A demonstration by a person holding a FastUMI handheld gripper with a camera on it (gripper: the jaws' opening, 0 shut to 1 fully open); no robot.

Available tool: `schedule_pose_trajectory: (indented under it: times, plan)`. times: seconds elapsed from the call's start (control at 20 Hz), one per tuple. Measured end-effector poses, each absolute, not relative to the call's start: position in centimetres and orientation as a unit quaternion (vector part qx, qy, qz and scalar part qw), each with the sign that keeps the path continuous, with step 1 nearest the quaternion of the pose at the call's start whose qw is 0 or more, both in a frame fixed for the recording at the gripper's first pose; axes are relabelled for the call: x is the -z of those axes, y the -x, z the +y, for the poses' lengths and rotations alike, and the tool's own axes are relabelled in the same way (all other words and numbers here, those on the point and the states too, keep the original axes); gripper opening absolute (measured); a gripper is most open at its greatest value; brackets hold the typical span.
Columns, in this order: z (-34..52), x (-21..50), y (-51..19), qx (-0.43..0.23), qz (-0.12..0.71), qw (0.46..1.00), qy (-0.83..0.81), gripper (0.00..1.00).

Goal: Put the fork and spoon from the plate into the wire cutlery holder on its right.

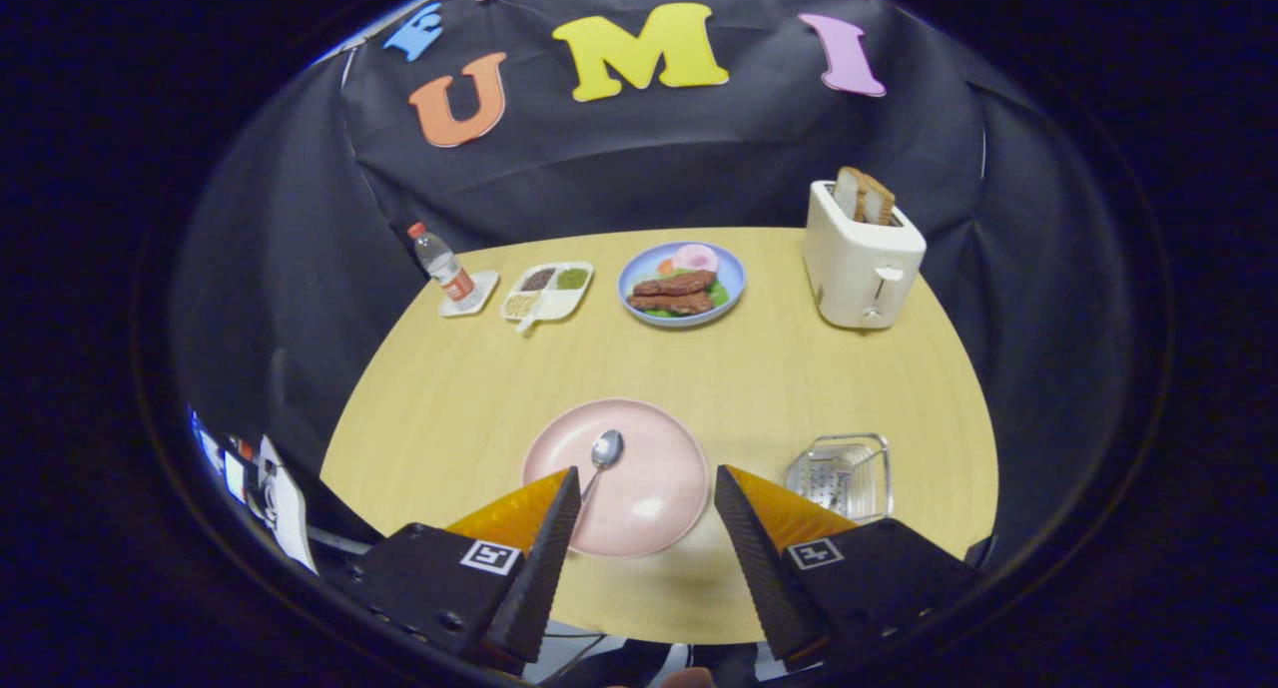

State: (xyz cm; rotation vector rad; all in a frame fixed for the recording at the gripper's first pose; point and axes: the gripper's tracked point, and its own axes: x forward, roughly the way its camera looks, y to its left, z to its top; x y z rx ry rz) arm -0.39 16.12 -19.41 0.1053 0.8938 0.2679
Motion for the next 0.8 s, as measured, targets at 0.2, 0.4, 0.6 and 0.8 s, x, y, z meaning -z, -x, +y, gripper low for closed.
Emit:
schedule_pose_trajectory:
  times: [0.2,0.4,0.6,0.8]
  plan:
    - [20.8,24.9,2.4,-0.116,0.447,0.886,-0.044,0.81]
    - [23.1,29.0,2.7,-0.091,0.468,0.878,-0.040,0.82]
    - [24.5,32.0,2.3,-0.071,0.483,0.872,-0.024,0.73]
    - [24.6,33.9,1.7,-0.047,0.500,0.864,-0.029,0.52]
